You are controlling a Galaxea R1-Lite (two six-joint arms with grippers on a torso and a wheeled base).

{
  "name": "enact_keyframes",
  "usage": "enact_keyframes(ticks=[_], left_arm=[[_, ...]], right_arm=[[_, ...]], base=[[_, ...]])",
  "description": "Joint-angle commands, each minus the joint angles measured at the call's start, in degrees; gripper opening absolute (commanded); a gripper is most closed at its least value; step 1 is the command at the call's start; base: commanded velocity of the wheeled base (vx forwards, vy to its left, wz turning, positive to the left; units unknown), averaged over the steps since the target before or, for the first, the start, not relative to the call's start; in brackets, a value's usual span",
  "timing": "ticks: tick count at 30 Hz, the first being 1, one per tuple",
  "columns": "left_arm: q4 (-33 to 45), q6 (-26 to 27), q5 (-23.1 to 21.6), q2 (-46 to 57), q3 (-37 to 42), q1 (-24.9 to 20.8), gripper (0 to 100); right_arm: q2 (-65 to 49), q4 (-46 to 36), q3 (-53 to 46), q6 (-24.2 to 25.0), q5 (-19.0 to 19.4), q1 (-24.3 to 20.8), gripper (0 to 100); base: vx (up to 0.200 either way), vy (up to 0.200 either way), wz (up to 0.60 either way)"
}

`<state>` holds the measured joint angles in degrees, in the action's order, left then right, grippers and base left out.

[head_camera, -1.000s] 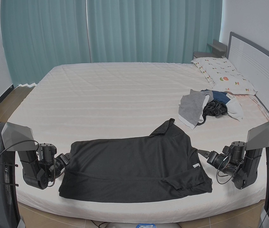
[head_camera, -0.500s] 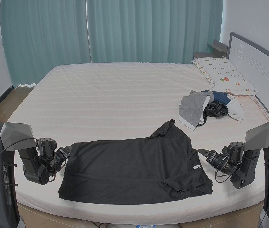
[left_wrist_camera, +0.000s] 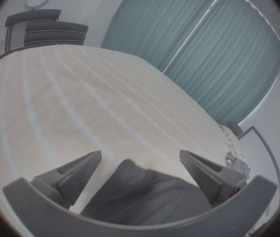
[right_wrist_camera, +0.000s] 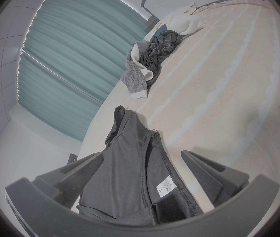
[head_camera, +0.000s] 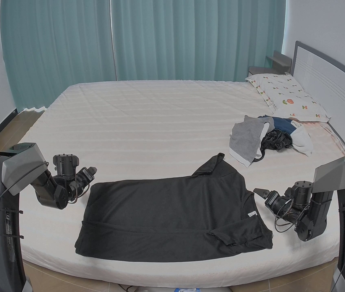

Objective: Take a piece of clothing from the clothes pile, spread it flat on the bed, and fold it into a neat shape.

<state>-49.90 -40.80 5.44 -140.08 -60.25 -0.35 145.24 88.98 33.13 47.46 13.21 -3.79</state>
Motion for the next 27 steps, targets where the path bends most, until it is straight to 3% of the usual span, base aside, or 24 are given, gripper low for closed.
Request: enact_keyframes(ticks=[1, 8, 26, 27], left_arm=[[9.11, 0.11, -2.62, -6.43, -14.11, 0.0, 100], [16.67, 1.25, -5.79, -7.93, -15.6, 0.35, 100], [16.59, 1.43, -6.23, -8.63, -17.8, 0.18, 100], [16.59, 1.43, -6.14, -8.72, -17.89, 0.18, 0]], right_arm=[[0.22, 0.49, 0.09, 0.35, -0.12, -0.34, 100], [0.57, 0.49, 0.0, 0.18, -0.21, -0.43, 100], [0.66, 0.49, 0.0, 0.0, -0.21, -0.6, 100], [0.75, 0.49, 0.0, 0.0, -0.21, -0.6, 100]], base=[[0.0, 0.0, 0.0], [0.0, 0.0, 0.0], [0.0, 0.0, 0.0], [0.0, 0.0, 0.0]])
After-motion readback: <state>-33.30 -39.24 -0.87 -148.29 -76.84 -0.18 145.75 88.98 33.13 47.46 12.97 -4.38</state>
